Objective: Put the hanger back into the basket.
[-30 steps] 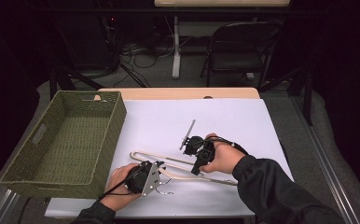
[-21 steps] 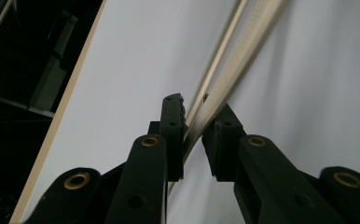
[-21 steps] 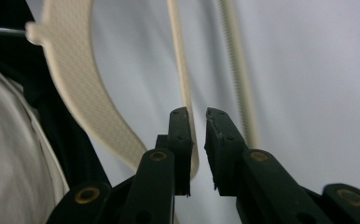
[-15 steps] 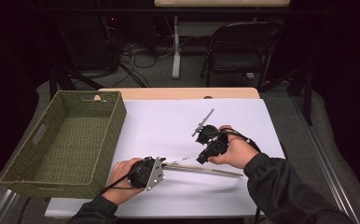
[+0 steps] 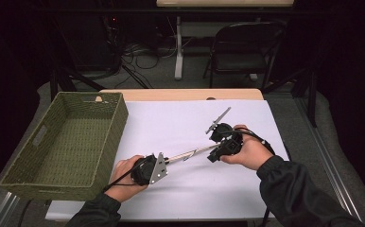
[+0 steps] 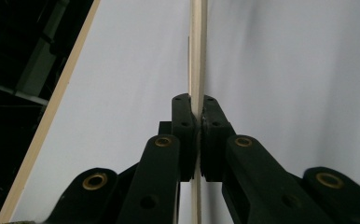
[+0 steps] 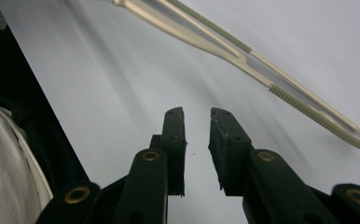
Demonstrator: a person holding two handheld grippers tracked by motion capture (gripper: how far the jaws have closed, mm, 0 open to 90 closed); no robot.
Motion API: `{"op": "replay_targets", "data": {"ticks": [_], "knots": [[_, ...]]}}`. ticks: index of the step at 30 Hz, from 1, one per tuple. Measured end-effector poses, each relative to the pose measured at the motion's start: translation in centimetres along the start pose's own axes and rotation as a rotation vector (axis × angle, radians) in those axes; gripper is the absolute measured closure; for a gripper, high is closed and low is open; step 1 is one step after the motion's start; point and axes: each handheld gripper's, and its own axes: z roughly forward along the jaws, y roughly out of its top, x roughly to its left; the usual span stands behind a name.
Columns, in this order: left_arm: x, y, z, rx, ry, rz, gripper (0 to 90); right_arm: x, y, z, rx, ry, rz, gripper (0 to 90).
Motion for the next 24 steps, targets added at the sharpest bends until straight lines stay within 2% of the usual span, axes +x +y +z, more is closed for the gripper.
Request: {"op": "replay_targets", "data": {"ticks": [4, 10, 11, 12, 13, 15, 16, 17, 19, 20, 21, 24], "knots": [[0.1, 0.0, -0.1, 0.002, 0.007, -0.011, 86.7, 0.0, 0.0, 0.2, -0.008, -0.001, -0.002, 75.4], [0.5, 0.0, -0.6, -0.005, 0.011, -0.067, 86.7, 0.1, 0.0, 0.2, -0.008, 0.001, -0.001, 74.4], [0.7, 0.1, -0.7, -0.001, 0.010, -0.077, 86.8, 0.1, 0.0, 0.0, 0.013, -0.004, -0.008, 74.2], [0.7, 0.1, -0.8, -0.001, 0.013, -0.091, 86.8, 0.0, 0.0, 0.0, 0.012, 0.001, -0.007, 73.9], [0.9, 0.2, -0.9, -0.004, 0.016, -0.101, 86.7, 0.1, -0.1, 0.2, -0.021, -0.002, 0.003, 73.6], [1.2, 0.3, -1.1, -0.003, 0.020, -0.119, 86.8, 0.0, -0.2, 0.0, 0.002, -0.001, 0.004, 73.4], [1.3, 0.3, -1.2, -0.003, 0.023, -0.130, 86.8, -0.1, -0.4, 0.2, -0.020, -0.001, 0.006, 73.3], [1.4, 0.4, -1.3, -0.001, 0.028, -0.135, 86.8, -0.1, -0.4, 0.1, -0.008, 0.001, 0.008, 73.1], [1.7, 0.6, -1.5, 0.006, 0.028, -0.165, 86.8, -0.2, -0.6, 0.1, -0.028, 0.000, 0.016, 72.4], [1.9, 0.7, -1.6, 0.009, 0.027, -0.183, 86.8, -0.2, -0.8, 0.3, -0.067, -0.004, 0.020, 71.9], [2.2, 0.7, -1.8, 0.012, 0.025, -0.203, 86.7, -0.3, -0.7, -0.2, -0.016, 0.003, 0.020, 71.5], [2.9, 0.8, -2.1, 0.024, 0.017, -0.250, 86.8, -0.4, -1.1, -0.2, -0.032, -0.003, 0.024, 69.7]]}}
